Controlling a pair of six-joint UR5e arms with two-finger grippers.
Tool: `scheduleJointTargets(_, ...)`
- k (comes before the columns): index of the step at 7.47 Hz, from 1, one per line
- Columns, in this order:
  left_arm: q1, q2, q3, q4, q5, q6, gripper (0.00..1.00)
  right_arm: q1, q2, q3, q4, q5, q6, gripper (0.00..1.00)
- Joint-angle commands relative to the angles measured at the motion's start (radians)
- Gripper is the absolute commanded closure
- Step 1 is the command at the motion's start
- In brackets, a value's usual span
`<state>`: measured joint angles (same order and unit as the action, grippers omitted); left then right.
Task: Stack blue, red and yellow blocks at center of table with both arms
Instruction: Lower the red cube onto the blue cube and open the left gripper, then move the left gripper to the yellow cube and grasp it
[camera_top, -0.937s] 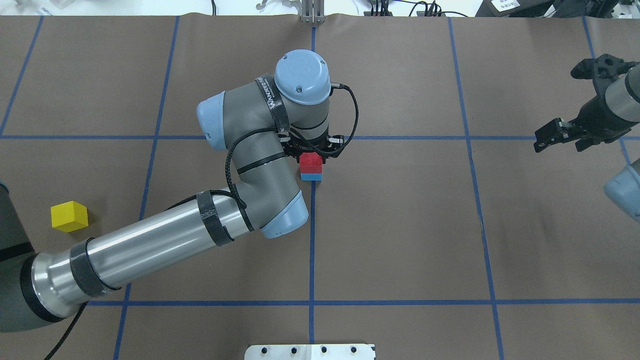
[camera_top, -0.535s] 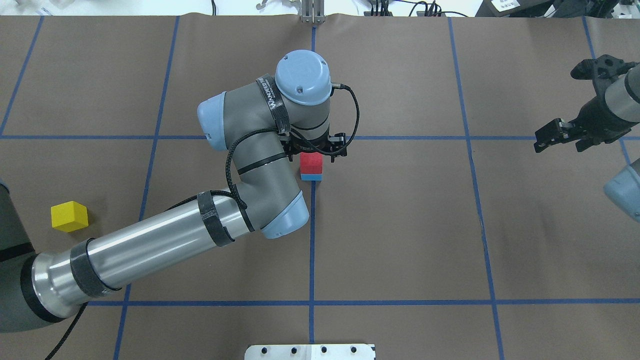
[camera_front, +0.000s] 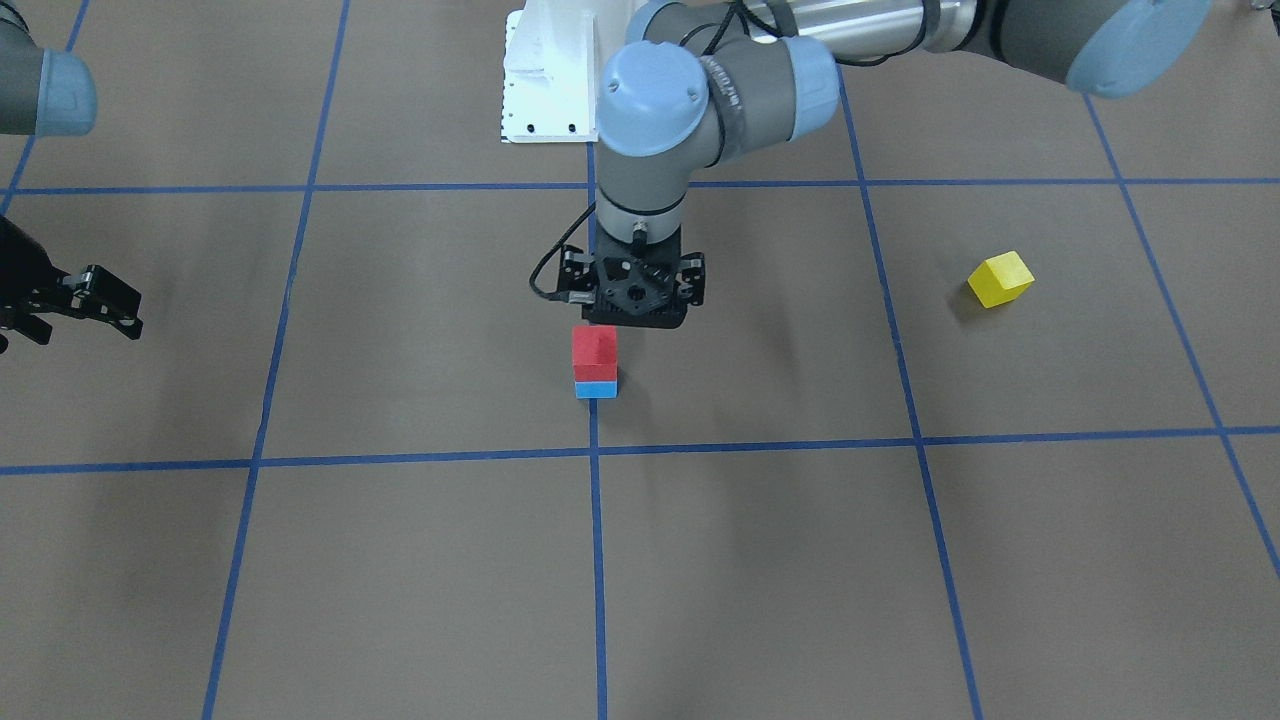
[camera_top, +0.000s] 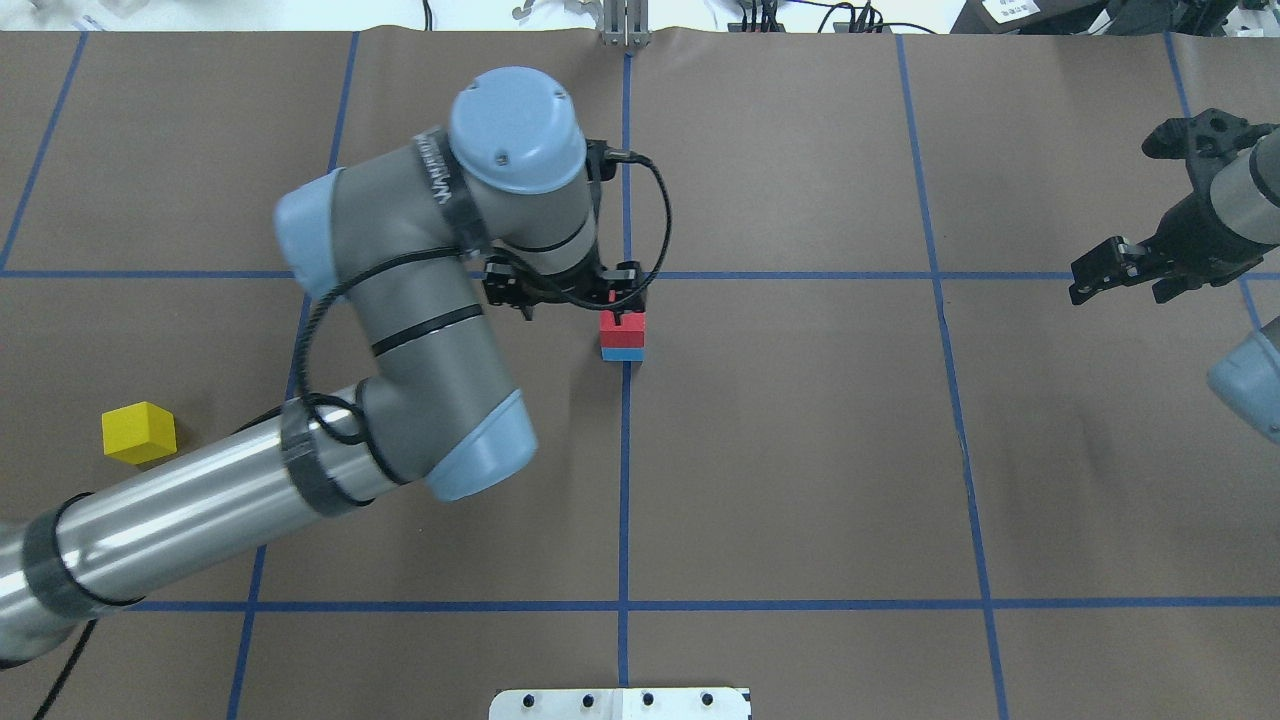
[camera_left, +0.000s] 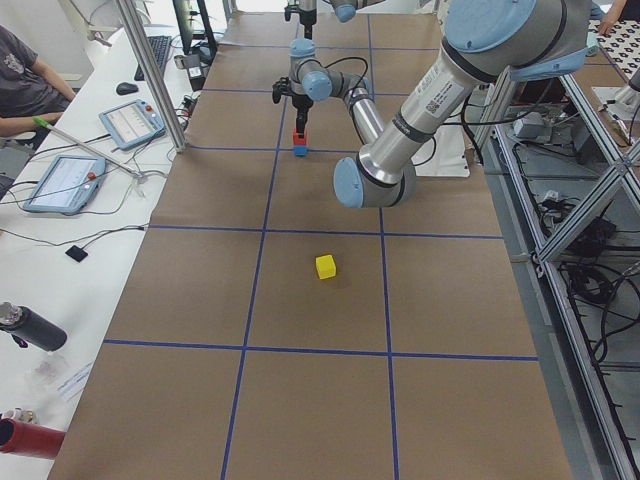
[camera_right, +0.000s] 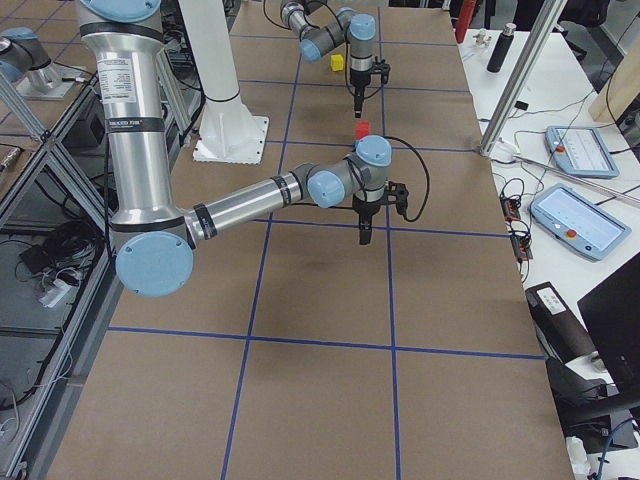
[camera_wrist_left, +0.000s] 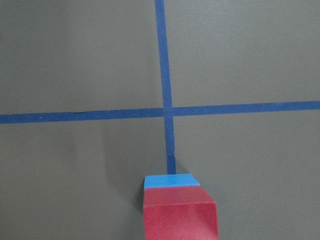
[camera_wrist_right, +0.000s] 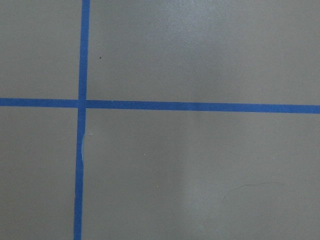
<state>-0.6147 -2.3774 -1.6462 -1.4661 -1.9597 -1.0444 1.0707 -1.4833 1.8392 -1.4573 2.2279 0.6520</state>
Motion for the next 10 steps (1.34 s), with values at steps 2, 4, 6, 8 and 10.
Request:
scheduleJointTargets(2, -0.074, 0.559, -0.441, -0.07, -0.01, 0.194, 0.01, 0.0, -0.002, -0.001, 0.0, 0.0, 0.0, 0.0)
scheduleJointTargets(4, -0.143, 0.918, -0.44, -0.407, -0.033, 0.16, 0.01, 0.002, -0.002, -0.001, 0.002, -0.001, 0.006, 0.0)
scheduleJointTargets(6, -0.217, 0.975, -0.303, -0.552, -0.181, 0.022, 0.01, 0.002, -0.003, 0.0, 0.002, -0.001, 0.009, 0.0)
scheduleJointTargets(8, -0.217, 0.974, -0.193, -0.649, -0.177, -0.015, 0.01, 0.0, -0.002, 0.0, 0.002, -0.001, 0.011, 0.0)
scheduleJointTargets(10, -0.212, 0.945, -0.175, -0.652, -0.179, -0.068, 0.01, 0.0, -0.002, -0.001, 0.002, -0.001, 0.011, 0.0)
